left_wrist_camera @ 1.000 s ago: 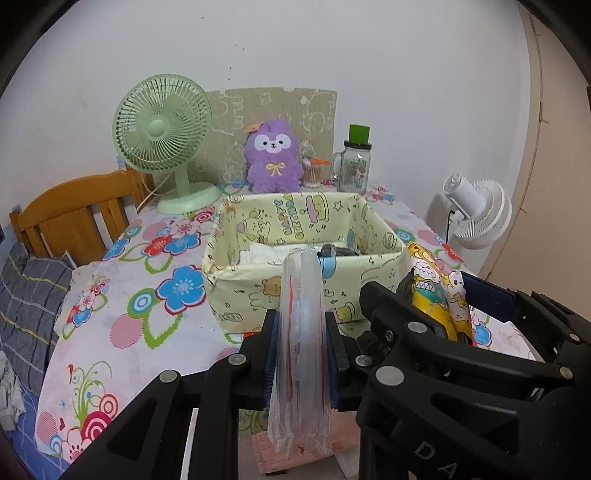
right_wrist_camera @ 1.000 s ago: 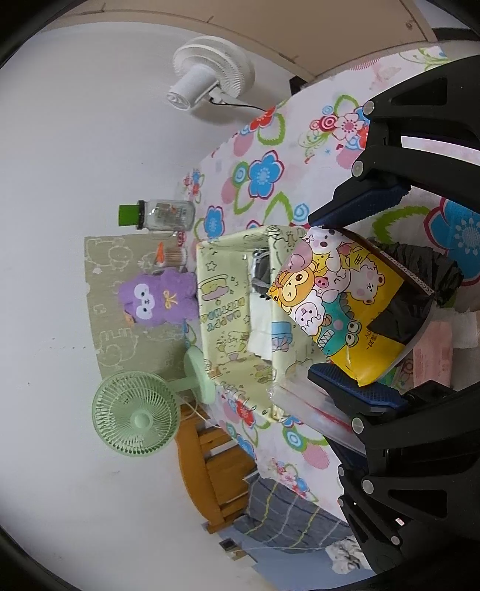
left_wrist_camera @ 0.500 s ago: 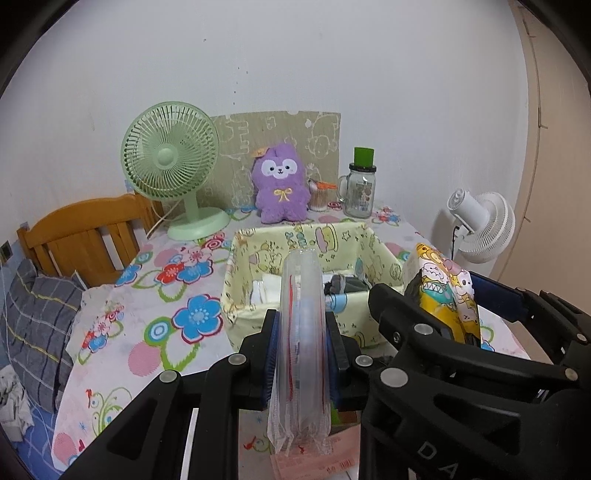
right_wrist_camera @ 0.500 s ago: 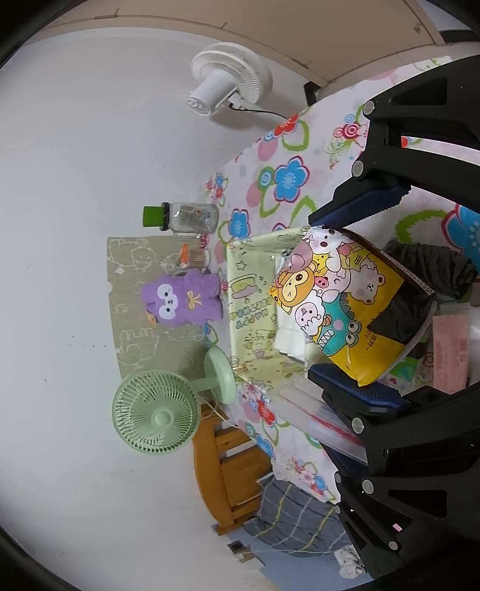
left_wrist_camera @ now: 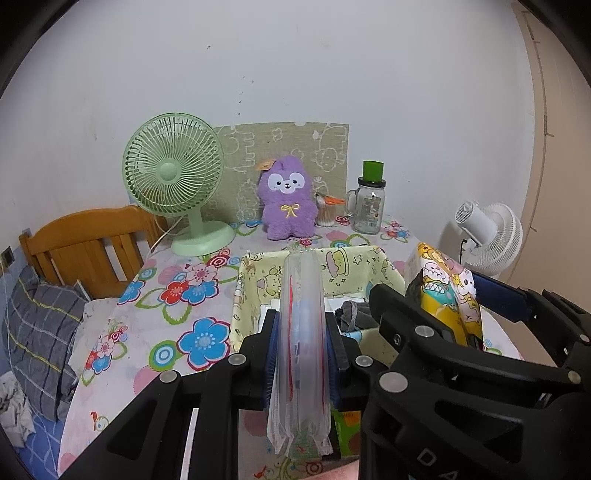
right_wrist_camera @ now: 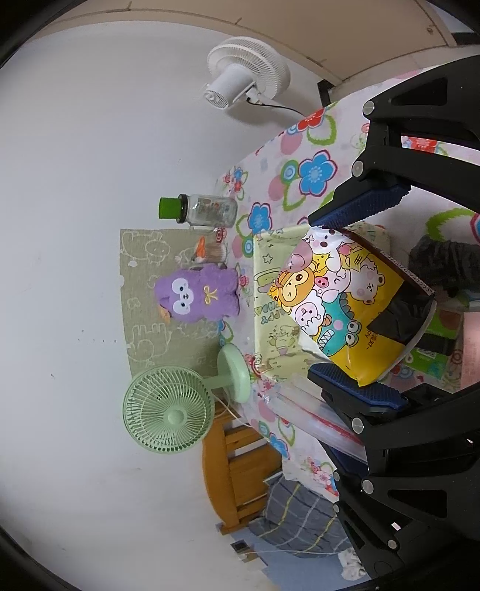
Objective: Organize soft objects
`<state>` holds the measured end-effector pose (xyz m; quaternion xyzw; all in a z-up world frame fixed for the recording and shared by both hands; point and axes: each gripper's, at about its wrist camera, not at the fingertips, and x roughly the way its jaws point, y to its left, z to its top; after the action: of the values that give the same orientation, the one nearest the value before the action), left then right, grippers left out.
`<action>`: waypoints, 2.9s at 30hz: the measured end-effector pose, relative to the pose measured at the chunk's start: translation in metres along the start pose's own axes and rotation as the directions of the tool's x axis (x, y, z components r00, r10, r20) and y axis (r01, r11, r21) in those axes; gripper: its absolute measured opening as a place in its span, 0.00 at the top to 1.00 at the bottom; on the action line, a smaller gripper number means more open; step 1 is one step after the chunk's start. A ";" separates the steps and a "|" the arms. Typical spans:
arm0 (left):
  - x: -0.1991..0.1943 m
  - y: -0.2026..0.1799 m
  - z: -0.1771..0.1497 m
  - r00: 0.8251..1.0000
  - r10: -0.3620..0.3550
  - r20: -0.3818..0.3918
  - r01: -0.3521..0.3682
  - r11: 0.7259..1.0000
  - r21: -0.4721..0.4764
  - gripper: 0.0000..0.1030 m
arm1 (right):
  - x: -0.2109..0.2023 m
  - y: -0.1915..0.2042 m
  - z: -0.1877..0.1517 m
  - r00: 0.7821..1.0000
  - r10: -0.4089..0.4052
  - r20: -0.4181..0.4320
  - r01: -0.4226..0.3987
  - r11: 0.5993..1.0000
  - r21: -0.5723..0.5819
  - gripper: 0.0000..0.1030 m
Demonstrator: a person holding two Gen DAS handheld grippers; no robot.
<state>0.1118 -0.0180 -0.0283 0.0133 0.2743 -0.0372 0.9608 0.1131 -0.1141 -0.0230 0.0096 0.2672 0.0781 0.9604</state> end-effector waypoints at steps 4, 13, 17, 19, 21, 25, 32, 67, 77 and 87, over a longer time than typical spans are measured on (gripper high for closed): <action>0.008 0.002 0.006 1.000 0.005 -0.002 -0.005 1.000 -0.005 0.79 | 0.009 0.000 0.007 1.000 0.004 -0.001 -0.004 1.000 -0.005 0.26; 0.028 0.005 0.019 1.000 0.009 -0.011 -0.009 1.000 -0.008 0.79 | 0.029 -0.003 0.020 1.000 0.009 -0.004 -0.009 1.000 -0.007 0.26; 0.038 0.006 0.025 1.000 0.012 -0.015 -0.012 1.000 -0.007 0.79 | 0.042 -0.005 0.027 1.000 0.015 -0.008 -0.015 1.000 -0.006 0.26; 0.043 0.006 0.027 1.000 0.016 -0.018 -0.016 1.000 -0.007 0.79 | 0.048 -0.006 0.030 1.000 0.018 -0.011 -0.019 1.000 -0.005 0.26; 0.048 0.008 0.029 1.000 0.019 -0.024 -0.020 1.000 -0.008 0.79 | 0.053 -0.006 0.032 1.000 0.019 -0.014 -0.020 1.000 -0.003 0.26; 0.058 0.010 0.034 0.999 0.021 -0.027 -0.022 1.000 -0.008 0.79 | 0.065 -0.007 0.037 1.000 0.022 -0.019 -0.022 1.000 -0.003 0.26; 0.081 0.013 0.040 0.998 0.015 -0.054 -0.015 1.000 -0.006 0.79 | 0.089 -0.009 0.043 0.999 0.025 -0.043 -0.025 1.000 0.001 0.26; 0.117 0.027 0.034 0.992 -0.020 -0.127 0.012 0.998 -0.064 0.21 | 0.134 0.001 0.047 0.997 0.046 -0.069 -0.049 0.998 -0.047 0.03; 0.099 0.022 0.037 0.996 -0.017 -0.093 0.012 0.999 -0.049 0.13 | 0.116 0.001 0.049 0.998 0.029 -0.048 -0.031 0.998 -0.061 0.03; 0.075 0.013 0.038 0.998 -0.004 -0.060 0.002 1.000 -0.030 0.12 | 0.089 -0.001 0.049 0.999 0.024 -0.025 -0.026 0.998 -0.058 0.03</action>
<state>0.1961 -0.0113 -0.0359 -0.0004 0.3034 -0.0339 0.9523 0.2137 -0.0999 -0.0269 -0.0159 0.2765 0.0979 0.9559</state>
